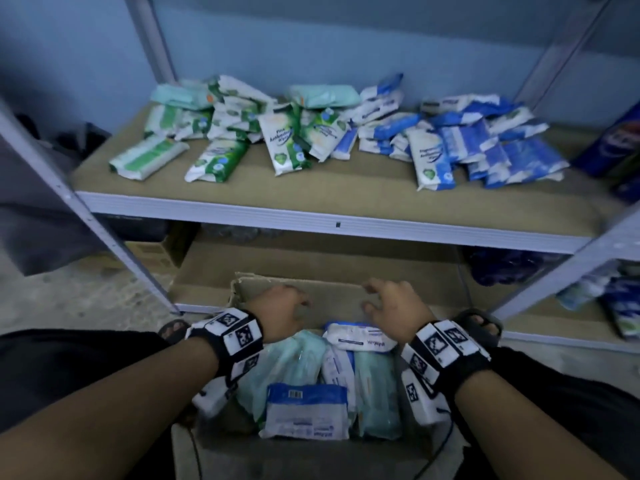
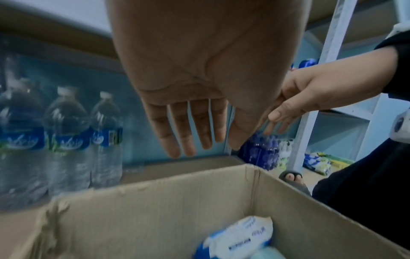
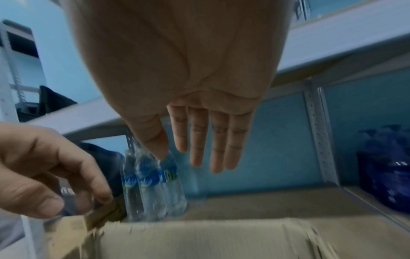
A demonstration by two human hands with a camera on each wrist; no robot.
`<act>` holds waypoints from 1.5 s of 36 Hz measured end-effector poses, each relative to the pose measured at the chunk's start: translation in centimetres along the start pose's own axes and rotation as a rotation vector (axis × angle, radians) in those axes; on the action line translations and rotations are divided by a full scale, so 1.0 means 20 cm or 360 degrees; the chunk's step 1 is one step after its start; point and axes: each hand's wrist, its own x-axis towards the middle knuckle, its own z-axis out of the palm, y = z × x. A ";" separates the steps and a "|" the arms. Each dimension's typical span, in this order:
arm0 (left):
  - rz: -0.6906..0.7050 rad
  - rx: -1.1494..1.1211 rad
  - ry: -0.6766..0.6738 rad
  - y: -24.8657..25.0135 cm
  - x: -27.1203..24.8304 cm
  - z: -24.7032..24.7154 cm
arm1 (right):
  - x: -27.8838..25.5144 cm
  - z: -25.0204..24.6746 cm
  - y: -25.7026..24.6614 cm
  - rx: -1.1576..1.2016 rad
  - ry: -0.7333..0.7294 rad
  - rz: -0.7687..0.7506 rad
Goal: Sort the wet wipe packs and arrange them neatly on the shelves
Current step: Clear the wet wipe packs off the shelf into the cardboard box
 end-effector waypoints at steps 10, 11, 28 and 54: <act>0.0229 0.0076 0.0576 0.12 0.00 -0.50 | 0.05 -0.55 -0.12 0.0149 0.0578 -0.0214; 0.0226 0.0074 0.0629 0.12 0.01 -0.55 | 0.07 -0.60 -0.12 0.0126 0.0612 -0.0208; -0.0190 0.0366 0.0927 0.10 0.46 -0.97 | 0.56 -0.91 0.03 -0.0379 0.0473 0.0279; -0.0588 0.0256 0.1056 0.12 0.54 -0.98 | 0.64 -0.91 0.09 -0.0430 0.0483 0.0235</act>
